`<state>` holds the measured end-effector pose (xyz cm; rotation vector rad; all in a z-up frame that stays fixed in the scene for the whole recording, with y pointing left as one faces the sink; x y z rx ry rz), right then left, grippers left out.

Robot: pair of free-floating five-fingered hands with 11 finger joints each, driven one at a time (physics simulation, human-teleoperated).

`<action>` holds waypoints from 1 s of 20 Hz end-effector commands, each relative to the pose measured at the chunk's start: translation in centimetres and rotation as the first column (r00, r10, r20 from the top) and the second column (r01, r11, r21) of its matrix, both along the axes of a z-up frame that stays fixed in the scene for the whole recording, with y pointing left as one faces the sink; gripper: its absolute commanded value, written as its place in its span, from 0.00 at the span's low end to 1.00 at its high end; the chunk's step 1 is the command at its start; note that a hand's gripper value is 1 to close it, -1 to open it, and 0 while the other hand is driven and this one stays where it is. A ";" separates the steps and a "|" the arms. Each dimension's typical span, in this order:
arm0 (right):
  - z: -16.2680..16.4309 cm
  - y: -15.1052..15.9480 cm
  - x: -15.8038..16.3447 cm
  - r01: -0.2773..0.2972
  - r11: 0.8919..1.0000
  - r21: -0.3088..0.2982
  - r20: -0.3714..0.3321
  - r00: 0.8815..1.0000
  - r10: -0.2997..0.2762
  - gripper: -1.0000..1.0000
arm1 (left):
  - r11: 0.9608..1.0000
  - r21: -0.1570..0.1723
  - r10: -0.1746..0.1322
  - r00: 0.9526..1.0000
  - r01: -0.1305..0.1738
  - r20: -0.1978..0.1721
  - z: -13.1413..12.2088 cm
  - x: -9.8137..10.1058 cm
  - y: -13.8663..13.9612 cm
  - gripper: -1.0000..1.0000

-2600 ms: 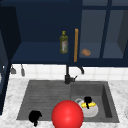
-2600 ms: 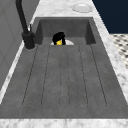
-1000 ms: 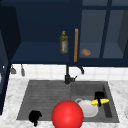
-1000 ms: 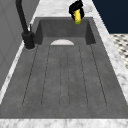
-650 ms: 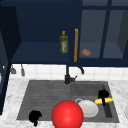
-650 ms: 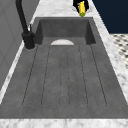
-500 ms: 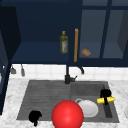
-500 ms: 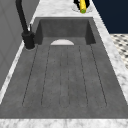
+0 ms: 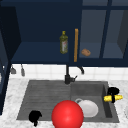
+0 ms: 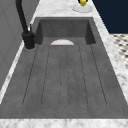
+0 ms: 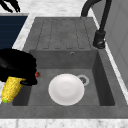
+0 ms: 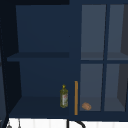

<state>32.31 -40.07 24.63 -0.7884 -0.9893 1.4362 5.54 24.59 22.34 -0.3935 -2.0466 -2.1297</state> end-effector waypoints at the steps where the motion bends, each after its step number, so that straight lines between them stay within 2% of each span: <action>1: 0.2 -2.7 -0.1 -0.001 0.999 0.049 0.033 0.999 -0.001 1.00 | 1.000 0.000 0.000 1.000 0.000 0.000 0.0 0.0 0.0 0.50; 11: -0.1 -9.7 -1.0 -0.001 0.997 0.081 0.012 1.000 0.000 1.00 | 1.000 0.000 0.000 1.000 0.000 0.000 0.0 0.0 0.0 0.50; 20: -1.2 -16.4 -1.7 -0.003 0.995 0.102 0.024 1.000 0.001 1.00 | 1.000 0.000 0.000 1.000 0.000 0.000 0.0 0.0 0.0 0.50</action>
